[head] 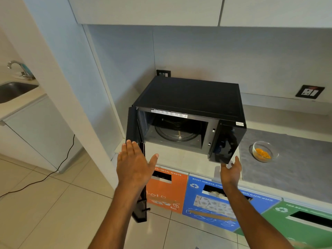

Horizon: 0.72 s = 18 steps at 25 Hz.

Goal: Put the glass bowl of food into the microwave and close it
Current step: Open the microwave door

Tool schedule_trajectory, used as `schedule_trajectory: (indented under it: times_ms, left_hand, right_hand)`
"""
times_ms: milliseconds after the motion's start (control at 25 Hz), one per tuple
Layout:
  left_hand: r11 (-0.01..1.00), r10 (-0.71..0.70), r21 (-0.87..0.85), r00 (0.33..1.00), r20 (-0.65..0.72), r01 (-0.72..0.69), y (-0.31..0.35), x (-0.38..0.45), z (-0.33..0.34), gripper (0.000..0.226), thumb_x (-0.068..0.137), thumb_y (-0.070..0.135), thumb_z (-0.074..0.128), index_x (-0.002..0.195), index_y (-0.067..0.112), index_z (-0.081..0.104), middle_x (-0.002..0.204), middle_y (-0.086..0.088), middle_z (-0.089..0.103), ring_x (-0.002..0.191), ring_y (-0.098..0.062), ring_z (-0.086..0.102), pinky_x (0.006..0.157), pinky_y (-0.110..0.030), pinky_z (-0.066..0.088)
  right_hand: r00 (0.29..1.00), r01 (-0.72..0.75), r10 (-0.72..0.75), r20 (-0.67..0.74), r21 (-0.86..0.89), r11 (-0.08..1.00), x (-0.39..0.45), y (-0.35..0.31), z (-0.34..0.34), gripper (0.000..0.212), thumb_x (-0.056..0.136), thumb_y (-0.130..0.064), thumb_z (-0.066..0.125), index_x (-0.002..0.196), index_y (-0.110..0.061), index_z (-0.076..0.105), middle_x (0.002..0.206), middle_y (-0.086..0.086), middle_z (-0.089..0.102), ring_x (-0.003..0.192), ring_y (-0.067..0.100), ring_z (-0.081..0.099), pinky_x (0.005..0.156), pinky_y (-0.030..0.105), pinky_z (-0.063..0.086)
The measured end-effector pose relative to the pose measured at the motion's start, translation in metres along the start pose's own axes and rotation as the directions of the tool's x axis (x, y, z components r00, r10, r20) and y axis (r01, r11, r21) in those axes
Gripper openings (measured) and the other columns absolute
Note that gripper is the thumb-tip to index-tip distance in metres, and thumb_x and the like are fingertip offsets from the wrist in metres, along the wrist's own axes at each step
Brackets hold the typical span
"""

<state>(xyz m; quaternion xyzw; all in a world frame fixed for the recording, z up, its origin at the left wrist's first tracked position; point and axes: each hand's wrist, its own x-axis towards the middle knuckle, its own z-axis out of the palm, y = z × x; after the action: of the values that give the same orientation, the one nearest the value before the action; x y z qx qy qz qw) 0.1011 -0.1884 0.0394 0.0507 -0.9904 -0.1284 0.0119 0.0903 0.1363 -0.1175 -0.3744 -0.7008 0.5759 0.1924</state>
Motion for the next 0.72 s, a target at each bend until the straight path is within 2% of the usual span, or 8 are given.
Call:
schedule_trajectory:
  times_ms: [280,600,720]
  left_hand:
    - [0.996,-0.064,0.054,0.993,-0.097,0.069,-0.023,0.007,0.002,0.102,0.093,0.077,0.033,0.163,0.007,0.004,0.172,-0.015,0.003,0.160,-0.032,0.004,0.128,-0.046,0.008]
    - [0.993,-0.074,0.074,0.984,-0.162,0.087,-0.031,0.013,0.009,0.102,0.092,0.075,0.039,0.162,0.007,0.009,0.172,-0.015,0.009,0.159,-0.032,0.007,0.128,-0.047,0.009]
    - [0.995,-0.048,0.075,0.974,-0.221,0.066,-0.020,0.010,0.014,0.096,0.094,0.070,0.043,0.162,0.010,0.014,0.171,-0.016,0.009,0.160,-0.032,0.003,0.126,-0.053,-0.003]
  right_hand:
    - [0.999,0.033,-0.032,0.032,-0.020,0.999,0.003,-0.005,0.001,0.067,0.099,-0.013,0.064,0.159,-0.016,0.034,0.161,0.014,0.044,0.146,0.038,0.046,0.117,0.056,0.044]
    - [0.999,0.038,-0.038,0.035,0.005,0.999,0.004,-0.004,0.000,0.065,0.099,-0.011,0.065,0.157,-0.015,0.036,0.160,0.013,0.045,0.145,0.037,0.048,0.117,0.053,0.044]
    - [0.999,0.036,-0.037,0.033,0.018,0.999,0.005,-0.005,-0.005,0.064,0.098,-0.009,0.065,0.156,-0.013,0.039,0.158,0.015,0.047,0.143,0.037,0.050,0.116,0.053,0.046]
